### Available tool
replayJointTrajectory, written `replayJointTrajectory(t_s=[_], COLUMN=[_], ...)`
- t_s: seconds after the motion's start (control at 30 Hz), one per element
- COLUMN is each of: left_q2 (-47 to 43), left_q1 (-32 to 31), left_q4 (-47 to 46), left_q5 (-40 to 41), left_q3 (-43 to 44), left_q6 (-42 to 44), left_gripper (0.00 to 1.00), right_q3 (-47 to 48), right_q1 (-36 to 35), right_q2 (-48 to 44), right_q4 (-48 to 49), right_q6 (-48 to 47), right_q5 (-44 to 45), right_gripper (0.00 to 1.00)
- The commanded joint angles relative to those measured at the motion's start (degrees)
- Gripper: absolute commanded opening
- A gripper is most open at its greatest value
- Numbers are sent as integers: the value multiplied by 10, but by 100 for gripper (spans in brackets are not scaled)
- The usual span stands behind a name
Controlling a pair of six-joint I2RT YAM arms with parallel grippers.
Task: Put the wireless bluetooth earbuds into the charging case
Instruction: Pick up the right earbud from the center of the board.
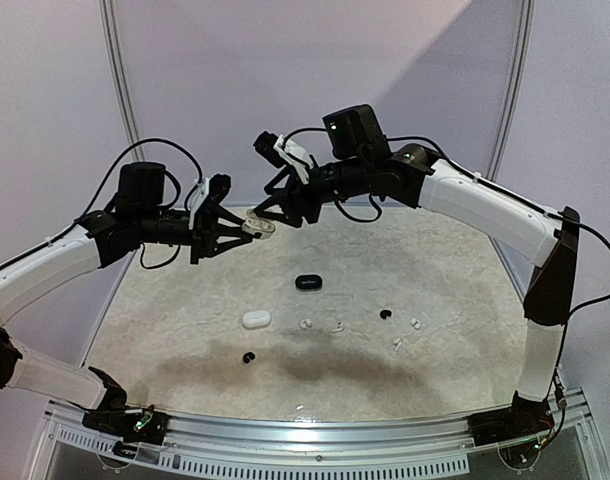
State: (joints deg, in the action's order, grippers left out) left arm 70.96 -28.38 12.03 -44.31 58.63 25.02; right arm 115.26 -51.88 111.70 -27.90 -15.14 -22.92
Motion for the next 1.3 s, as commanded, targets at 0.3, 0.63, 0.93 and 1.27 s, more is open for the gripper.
replayJointTrajectory(t_s=[0.3, 0.63, 0.93, 1.27], left_q2=[3, 0, -49, -144], left_q1=[4, 5, -9, -111], left_q4=[-146, -229, -353, -510], left_q5=[8, 72, 258, 365], left_q3=[-36, -70, -173, -364], left_q6=[-144, -213, -238, -241], left_gripper=[0, 0, 0, 0], right_q3=[60, 74, -1, -65], right_q1=[7, 61, 81, 43], right_q2=[27, -10, -28, 25], right_q4=[8, 84, -163, -326], right_q6=[39, 239, 462, 612], right_q5=[-21, 1, 335, 362], right_gripper=[74, 83, 69, 67])
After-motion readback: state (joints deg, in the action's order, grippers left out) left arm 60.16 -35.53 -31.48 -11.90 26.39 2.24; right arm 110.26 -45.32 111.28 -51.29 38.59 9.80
